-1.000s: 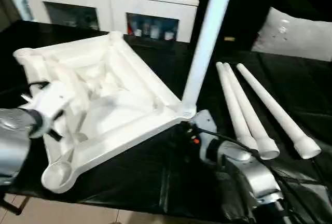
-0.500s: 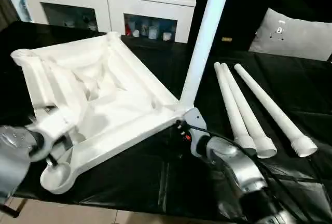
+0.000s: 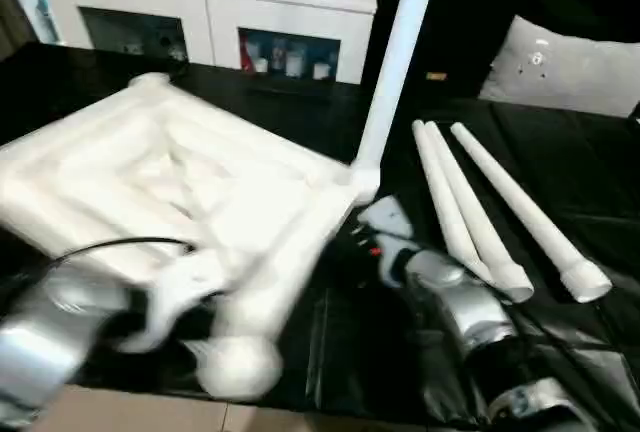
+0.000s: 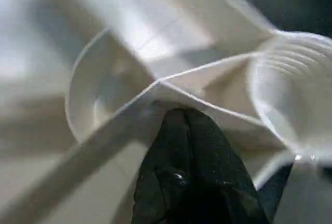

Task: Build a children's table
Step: Rotate table base

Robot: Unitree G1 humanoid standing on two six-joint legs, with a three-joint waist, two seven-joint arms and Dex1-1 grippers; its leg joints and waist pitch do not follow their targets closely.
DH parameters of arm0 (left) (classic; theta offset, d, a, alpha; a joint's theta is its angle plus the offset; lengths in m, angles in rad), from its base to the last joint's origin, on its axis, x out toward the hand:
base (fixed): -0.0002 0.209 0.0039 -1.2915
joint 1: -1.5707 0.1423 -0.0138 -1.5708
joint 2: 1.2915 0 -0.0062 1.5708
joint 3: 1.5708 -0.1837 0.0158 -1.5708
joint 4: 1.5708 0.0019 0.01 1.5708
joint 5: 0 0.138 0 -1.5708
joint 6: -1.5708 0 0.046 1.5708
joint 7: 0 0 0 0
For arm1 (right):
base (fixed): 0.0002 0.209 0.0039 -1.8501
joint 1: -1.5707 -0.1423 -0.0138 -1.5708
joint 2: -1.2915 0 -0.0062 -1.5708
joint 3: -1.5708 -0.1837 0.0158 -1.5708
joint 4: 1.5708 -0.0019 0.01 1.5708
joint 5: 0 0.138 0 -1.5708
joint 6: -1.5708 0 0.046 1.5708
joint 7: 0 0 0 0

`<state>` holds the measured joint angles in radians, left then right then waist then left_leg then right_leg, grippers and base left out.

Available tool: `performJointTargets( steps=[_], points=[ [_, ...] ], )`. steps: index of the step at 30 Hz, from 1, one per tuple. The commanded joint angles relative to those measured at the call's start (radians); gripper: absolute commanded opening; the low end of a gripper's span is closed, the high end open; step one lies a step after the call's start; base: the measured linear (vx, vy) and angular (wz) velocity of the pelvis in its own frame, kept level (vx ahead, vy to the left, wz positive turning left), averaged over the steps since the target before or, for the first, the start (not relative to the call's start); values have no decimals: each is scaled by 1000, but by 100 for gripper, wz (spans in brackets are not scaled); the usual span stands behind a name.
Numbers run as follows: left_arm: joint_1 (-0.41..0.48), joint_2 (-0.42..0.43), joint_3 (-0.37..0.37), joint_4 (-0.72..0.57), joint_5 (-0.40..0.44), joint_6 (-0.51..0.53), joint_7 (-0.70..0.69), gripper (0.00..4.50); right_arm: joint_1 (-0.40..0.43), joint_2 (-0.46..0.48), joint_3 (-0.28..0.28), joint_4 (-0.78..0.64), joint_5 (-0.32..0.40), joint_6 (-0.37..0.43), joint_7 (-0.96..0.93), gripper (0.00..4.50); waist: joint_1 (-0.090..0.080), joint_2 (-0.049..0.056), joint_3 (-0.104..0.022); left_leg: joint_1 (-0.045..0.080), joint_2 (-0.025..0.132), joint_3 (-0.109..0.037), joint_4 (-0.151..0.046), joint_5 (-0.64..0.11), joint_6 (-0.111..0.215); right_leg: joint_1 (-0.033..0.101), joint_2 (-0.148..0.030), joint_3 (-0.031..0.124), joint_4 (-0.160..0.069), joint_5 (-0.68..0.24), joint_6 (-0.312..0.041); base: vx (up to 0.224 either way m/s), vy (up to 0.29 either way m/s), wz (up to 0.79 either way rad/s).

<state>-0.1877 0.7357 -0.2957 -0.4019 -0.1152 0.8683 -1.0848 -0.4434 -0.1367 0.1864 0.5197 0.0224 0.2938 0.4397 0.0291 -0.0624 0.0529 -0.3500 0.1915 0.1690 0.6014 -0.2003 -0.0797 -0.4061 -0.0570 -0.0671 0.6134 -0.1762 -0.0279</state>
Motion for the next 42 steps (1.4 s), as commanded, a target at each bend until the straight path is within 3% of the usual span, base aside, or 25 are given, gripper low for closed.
performJointTargets(
  steps=[1,4,6,7,8,9,12,15,17,18,19,20,22,23,24,25,27,31,34,36,38,39,40,41,42],
  points=[
    [-61,-56,-26,26,-28,-75,7,3,-20,2,2,-1,-8,-9,-4,450,-6,22,-54,0,30,-7,-76,-228,-42,48,-69,58,-77,-301,-150,0,0,0],
    [-123,-136,-56,123,-6,-141,45,3,-23,-15,-14,-4,-15,3,-27,450,-12,16,-53,-5,26,-9,-75,-240,-36,50,-68,55,-86,-375,-114,0,0,0],
    [-146,-169,-68,163,6,-162,65,3,-22,-24,-21,-12,-21,11,-40,450,-17,18,-56,-5,27,-10,-72,-233,-34,50,-70,55,-87,-381,-109,0,0,0],
    [-167,-198,-82,208,28,-189,93,3,-19,-35,-32,-35,-23,27,-53,450,-22,21,-57,-8,27,-10,-72,-218,-31,51,-68,55,-84,-360,-114,0,0,0],
    [-183,-218,-94,244,49,-210,114,3,-17,-43,-43,-55,-25,39,-63,450,-25,17,-56,-10,24,-9,-71,-206,-23,52,-62,54,-87,-345,-109,0,0,0],
    [-199,-237,-108,284,76,-245,144,3,-13,-52,-58,-88,-25,54,-74,450,-24,21,-60,-5,26,-8,-68,-201,-23,51,-62,55,-84,-329,-111,0,0,0],
    [-215,-261,-113,336,107,-277,188,3,-7,-61,-84,-166,-14,92,-86,450,-24,19,-63,-10,27,-8,-69,-156,-12,59,-62,54,-75,-248,-125,0,0,0],
    [-216,-287,-100,359,105,-296,219,3,-3,-62,-120,-237,-11,147,-131,450,-22,18,-62,-6,28,-6,-68,-144,-7,56,-63,55,-74,-232,-140,0,0,0],
    [-207,-303,-76,361,95,-324,249,3,2,-66,-148,-323,-50,232,-203,450,-21,24,-63,-5,29,-6,-69,-141,-10,56,-62,55,-72,-220,-144,0,0,0],
    [-204,-306,-68,356,91,-331,252,3,3,-68,-152,-342,-57,256,-217,450,-22,21,-63,-5,29,-7,-69,-138,-14,57,-61,55,-71,-212,-146,0,0,0],
    [-168,-292,-23,281,46,-329,230,3,17,-81,-161,-440,-40,333,-203,450,-22,26,-59,-4,28,-7,-71,-155,-17,55,-61,54,-74,-227,-146,0,0,0],
    [-166,-290,-21,276,43,-329,228,3,18,-82,-161,-444,-39,336,-201,450,-21,25,-59,-4,32,-9,-72,-170,-20,61,-65,55,-73,-232,-145,0,0,0],
    [-116,-225,-2,169,-8,-306,152,3,44,-106,-157,-541,14,377,-128,450,-23,25,-56,0,29,-7,-71,-200,-16,54,-63,54,-79,-287,-131,0,0,0],
    [-116,-225,-2,169,-8,-306,152,3,44,-106,-157,-541,14,377,-128,450,-22,20,-58,-1,30,-9,-72,-199,-14,57,-65,54,-77,-291,-130,0,0,0],
    [-73,-128,-15,84,-41,-274,55,3,79,-148,-129,-620,60,389,-36,450,-22,22,-53,-4,32,-8,-75,-205,-9,52,-63,55,-80,-314,-119,0,0,0],
    [-63,-98,-22,63,-49,-264,28,3,89,-164,-118,-642,68,392,-9,450,-17,23,-52,0,36,-12,-76,-216,-4,53,-68,55,-78,-332,-114,0,0,0],
    [-55,-45,-40,42,-54,-250,-11,3,111,-202,-91,-685,89,411,43,450,-20,25,-47,6,32,-7,-75,-238,-1,40,-61,55,-85,-376,-106,0,0,0],
    [-66,51,-92,27,-39,-210,-94,3,162,-298,-67,-784,125,509,132,450,-11,31,-44,9,34,-11,-78,-252,-10,42,-61,56,-87,-393,-102,0,0,0],
    [-76,60,-112,38,-18,-214,-98,3,168,-326,-67,-809,128,548,142,450,-9,34,-43,9,32,-11,-78,-262,-20,40,-63,56,-92,-421,-97,0,0,0],
    [-98,44,-136,86,44,-257,-59,3,174,-335,-84,-836,142,602,135,450,-7,32,-43,7,31,-12,-77,-258,-24,41,-63,56,-94,-433,-89,0,0,0],
    [-147,-25,-160,195,130,-308,54,3,180,-322,-112,-864,152,667,102,450,-5,33,-46,9,26,-9,-71,-253,-22,39,-58,56,-100,-461,-57,0,0,0],
    [-160,-51,-159,227,136,-311,84,3,180,-317,-117,-868,150,681,90,450,-2,33,-48,11,25,-8,-68,-246,-23,38,-59,55,-101,-461,-56,0,0,0],
    [-180,-95,-163,291,158,-327,141,3,174,-298,-127,-862,137,694,58,450,3,34,-54,7,27,-12,-71,-217,-25,45,-66,56,-94,-431,-63,0,0,0],
    [-193,-125,-166,339,166,-337,179,3,165,-284,-137,-854,127,708,30,450,0,36,-50,1,26,-12,-73,-215,-26,44,-61,53,-97,-427,-65,0,0,0],
    [-195,-131,-167,348,168,-339,186,3,163,-281,-140,-853,126,712,24,450,2,37,-50,6,25,-11,-71,-223,-26,40,-61,52,-102,-442,-62,0,0,0]
  ],
)
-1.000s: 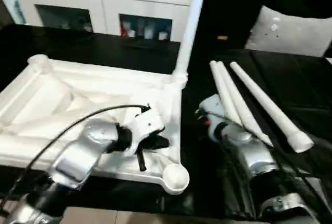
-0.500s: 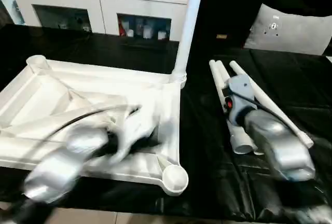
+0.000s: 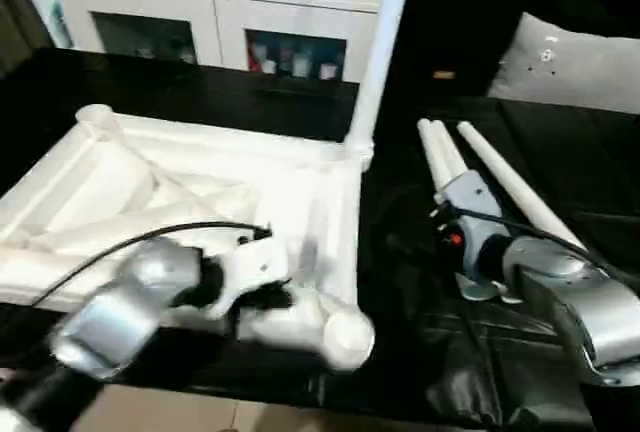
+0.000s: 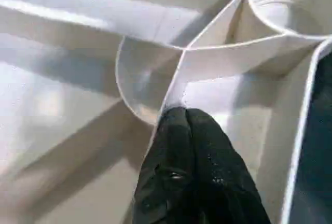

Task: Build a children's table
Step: Rotate table base, then pick table leg

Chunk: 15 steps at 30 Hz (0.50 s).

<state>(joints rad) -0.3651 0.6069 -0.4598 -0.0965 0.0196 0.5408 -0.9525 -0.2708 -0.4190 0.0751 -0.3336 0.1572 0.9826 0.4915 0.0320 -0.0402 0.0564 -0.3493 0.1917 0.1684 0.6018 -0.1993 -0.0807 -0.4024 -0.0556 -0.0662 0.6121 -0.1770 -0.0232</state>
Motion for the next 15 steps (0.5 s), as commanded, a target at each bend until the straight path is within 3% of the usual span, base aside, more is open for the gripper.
performJointTargets(
  steps=[1,4,8,9,10,14,15],
  points=[
    [-33,-25,-16,97,57,-36,93,3,-24,14,-40,14,-27,32,-63,450,-2,12,-58,3,24,-12,-70,-223,-26,41,-66,51,-97,-433,-70,0,0,0],
    [-55,-66,-23,179,90,-71,161,3,-56,30,-58,39,-62,45,-118,450,-5,9,-58,0,23,-13,-71,-213,-24,42,-65,50,-98,-435,-61,0,0,0],
    [-87,-132,15,236,98,-102,239,3,-122,37,-76,62,-105,136,-190,450,-3,11,-61,3,22,-12,-67,-190,-23,43,-65,51,-96,-425,-63,0,0,0],
    [-87,-147,29,224,83,-114,235,3,-139,35,-79,77,-105,156,-194,450,-5,2,-62,2,22,-10,-66,-183,-19,44,-66,51,-97,-420,-66,0,0,0],
    [-77,-166,49,184,47,-133,212,3,-164,39,-91,108,-105,185,-210,450,0,8,-65,2,24,-12,-67,-168,-18,45,-68,53,-92,-393,-74,0,0,0],
    [-40,-167,69,81,-25,-126,156,3,-199,70,-130,176,-89,212,-244,450,2,7,-69,-1,28,-8,-65,-123,-19,50,-68,56,-74,-251,-135,0,0,0],
    [-28,-166,78,52,-49,-113,141,21,-208,77,-135,199,-86,214,-246,450,2,9,-70,0,29,-9,-66,-116,-19,51,-70,56,-69,-225,-147,0,0,0]
  ],
)
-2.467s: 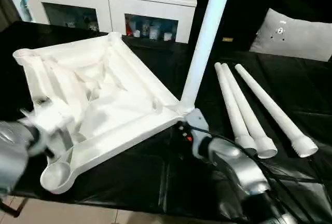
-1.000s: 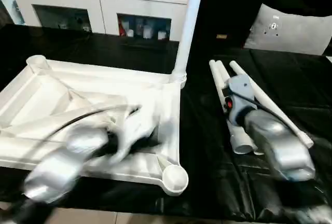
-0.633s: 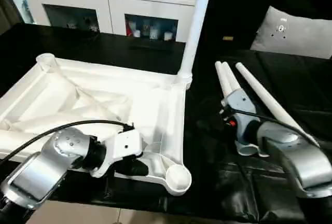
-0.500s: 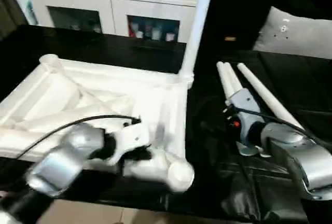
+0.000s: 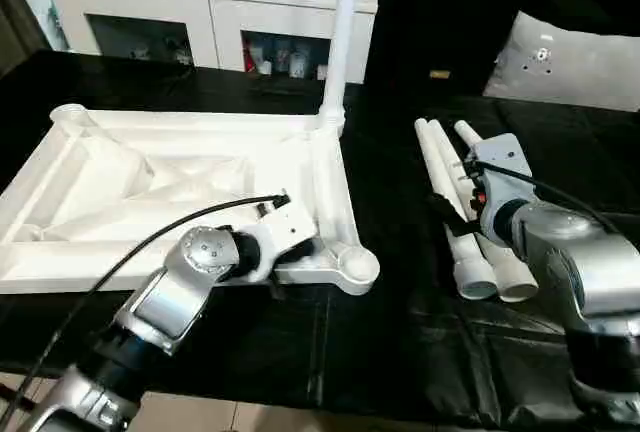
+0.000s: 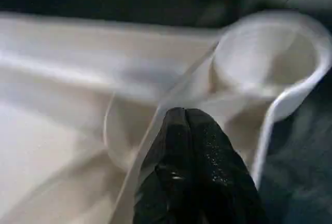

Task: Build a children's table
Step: Pick table leg

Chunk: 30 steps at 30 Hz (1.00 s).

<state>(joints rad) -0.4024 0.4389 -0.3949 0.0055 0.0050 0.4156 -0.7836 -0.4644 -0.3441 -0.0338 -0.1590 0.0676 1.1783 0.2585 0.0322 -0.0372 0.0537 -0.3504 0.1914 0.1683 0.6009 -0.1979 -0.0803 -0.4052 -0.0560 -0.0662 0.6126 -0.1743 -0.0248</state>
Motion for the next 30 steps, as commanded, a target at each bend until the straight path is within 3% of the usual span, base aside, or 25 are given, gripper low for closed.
performJointTargets(
  steps=[1,4,11,14,17,22,25,30],
  points=[
    [23,7,25,-93,-68,37,-48,21,-22,13,-36,50,10,23,-13,450,0,4,-68,-3,28,-6,-64,-100,-18,56,-69,56,-65,-190,-161,0,0,0],
    [51,23,48,-196,-138,115,-92,33,-35,27,-45,115,22,33,1,450,0,4,-63,0,29,-2,-64,-112,-15,55,-68,55,-68,-202,-171,0,0,0],
    [87,64,45,-345,-213,237,-138,91,-73,24,-26,255,3,3,-24,450,-3,3,-54,4,25,-3,-66,-179,-37,47,-64,52,-84,-367,-112,0,0,0],
    [88,66,45,-370,-218,266,-131,109,-85,24,-19,297,-1,-8,-19,450,-4,-4,-54,2,24,-3,-66,-182,-33,47,-64,50,-87,-395,-90,0,0,0],
    [85,68,45,-378,-221,280,-126,132,-93,26,-22,327,6,4,-12,450,-4,-1,-55,2,23,-4,-65,-181,-33,46,-63,49,-88,-410,-76,0,0,0],
    [78,82,41,-392,-224,306,-120,169,-93,32,-35,370,40,21,15,450,-3,0,-59,-1,24,-4,-64,-150,-31,50,-62,51,-78,-328,-98,0,0,0],
    [75,84,40,-396,-225,314,-117,202,-87,35,-43,381,55,23,30,414,-2,1,-62,-2,25,-2,-63,-127,-28,53,-61,52,-73,-278,-116,0,0,0],
    [70,83,39,-396,-215,315,-108,239,-67,44,-32,367,81,15,62,376,-2,1,-59,-1,24,-2,-64,-151,-28,52,-63,51,-79,-312,-121,0,0,0]
  ],
)
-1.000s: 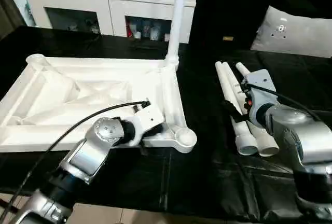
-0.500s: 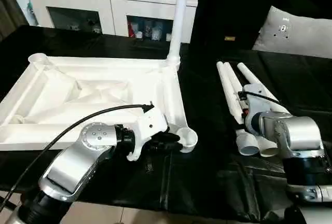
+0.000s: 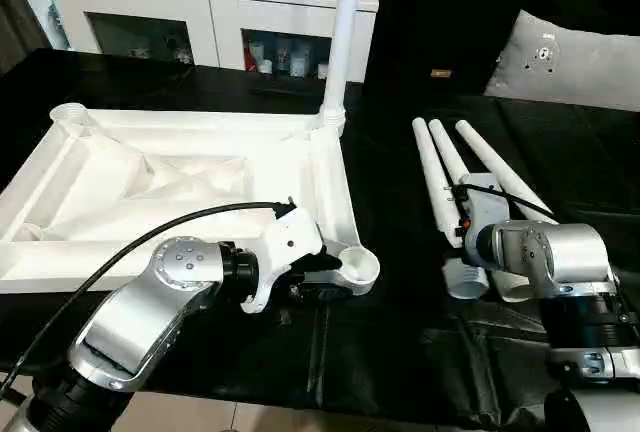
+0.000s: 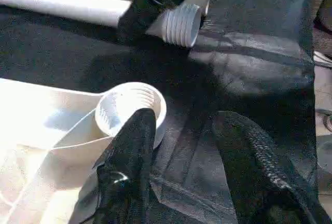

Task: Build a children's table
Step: Pick table leg

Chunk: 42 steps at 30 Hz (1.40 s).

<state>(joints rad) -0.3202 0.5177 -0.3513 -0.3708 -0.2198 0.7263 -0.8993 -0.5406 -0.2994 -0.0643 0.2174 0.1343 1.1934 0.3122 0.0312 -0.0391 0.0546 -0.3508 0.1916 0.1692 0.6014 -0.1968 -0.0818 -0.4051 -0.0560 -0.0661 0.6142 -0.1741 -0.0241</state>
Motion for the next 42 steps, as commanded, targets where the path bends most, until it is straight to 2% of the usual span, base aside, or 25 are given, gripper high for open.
performJointTargets(
  steps=[1,3,4,8,13,19,21,27,30,31,32,33,34,35,36,37,38,39,40,42],
  points=[
    [-14,4,-4,-20,10,5,9,243,13,0,5,-13,17,1,14,367,-2,2,-59,0,24,-3,-65,-159,-26,52,-63,51,-82,-333,-116,0,0,0],
    [-14,3,-4,-20,9,6,11,255,17,1,16,-17,20,0,21,350,-2,2,-59,1,24,-3,-64,-163,-27,50,-63,50,-85,-354,-107,0,0,0],
    [-15,4,-4,-20,5,7,17,266,21,8,41,-14,17,-13,23,341,-2,-2,-59,1,25,-3,-64,-165,-28,50,-63,49,-85,-365,-102,0,0,0],
    [-14,9,-6,-19,13,4,23,288,19,24,58,-18,16,-19,22,309,-4,-1,-58,0,23,-4,-64,-171,-28,47,-64,49,-90,-408,-82,0,0,0],
    [-16,12,-8,-16,16,1,30,324,21,48,81,-38,22,-1,18,265,-5,2,-59,-1,25,-5,-66,-165,-31,47,-62,49,-87,-379,-87,0,0,0],
    [-21,14,-11,-6,21,-7,41,381,30,56,75,-30,14,-1,-2,208,-4,4,-59,1,24,-5,-66,-168,-37,47,-62,50,-86,-367,-90,0,0,0],
    [-23,14,-11,-3,22,-9,44,381,31,55,72,-30,13,-1,-4,208,-5,5,-59,1,25,-5,-66,-171,-38,47,-62,50,-86,-367,-90,0,0,0],
    [-21,1,1,14,30,-26,66,424,38,66,20,-40,9,-21,-44,195,-4,4,-58,3,23,-6,-66,-188,-41,44,-62,49,-91,-406,-73,0,0,0],
    [-20,-18,21,27,32,-33,96,429,46,85,-49,-71,19,-68,-83,193,-4,6,-58,4,23,-5,-67,-191,-45,42,-61,49,-91,-393,-72,0,0,0],
    [-20,-21,24,28,31,-33,100,429,48,87,-59,-77,21,-76,-87,193,-5,5,-60,2,23,-6,-67,-184,-45,46,-61,48,-89,-382,-73,0,0,0],
    [-20,-35,37,37,33,-47,117,429,59,105,-98,-101,32,-155,-108,193,-4,7,-61,1,23,-5,-67,-179,-43,45,-62,49,-88,-363,-75,0,0,0],
    [-20,-35,37,37,33,-47,117,429,59,105,-98,-101,32,-155,-108,193,-4,6,-61,1,23,-4,-66,-178,-43,44,-62,50,-89,-359,-75,0,0,0],
    [-24,-52,51,51,36,-54,140,429,77,111,-121,-130,45,-253,-106,192,-5,8,-62,1,23,-4,-66,-176,-42,46,-61,49,-88,-352,-77,0,0,0],
    [-24,-52,51,51,36,-54,140,429,77,111,-121,-130,45,-253,-106,192,-4,7,-64,1,23,-4,-65,-169,-37,47,-61,49,-85,-336,-80,0,0,0],
    [-37,-79,76,72,34,-55,175,429,89,126,-155,-173,83,-344,-76,191,-4,10,-65,0,23,-5,-65,-162,-36,49,-60,49,-82,-322,-85,0,0,0],
    [-43,-91,86,82,32,-56,191,429,89,135,-174,-188,102,-356,-67,191,-5,8,-63,-2,23,-2,-64,-164,-26,48,-60,51,-85,-309,-85,0,0,0],
    [-52,-107,101,94,29,-51,209,429,84,149,-204,-201,134,-349,-52,191,-6,12,-65,-2,21,-2,-65,-160,-20,51,-57,50,-84,-298,-88,0,0,0],
    [-61,-123,117,106,19,-41,223,429,80,162,-227,-211,166,-355,-32,191,-4,20,-65,0,22,-4,-66,-162,-19,51,-58,50,-81,-289,-93,0,0,0],
    [-81,-157,153,125,-4,-17,253,446,76,182,-262,-233,220,-385,11,191,-7,14,-66,-2,22,-5,-65,-160,-14,53,-57,48,-80,-271,-103,0,0,0],
    [-91,-175,171,134,-16,-6,269,450,77,191,-273,-243,240,-409,30,191,-5,15,-65,0,23,-4,-64,-165,-8,52,-59,48,-82,-275,-114,0,0,0]
  ],
)
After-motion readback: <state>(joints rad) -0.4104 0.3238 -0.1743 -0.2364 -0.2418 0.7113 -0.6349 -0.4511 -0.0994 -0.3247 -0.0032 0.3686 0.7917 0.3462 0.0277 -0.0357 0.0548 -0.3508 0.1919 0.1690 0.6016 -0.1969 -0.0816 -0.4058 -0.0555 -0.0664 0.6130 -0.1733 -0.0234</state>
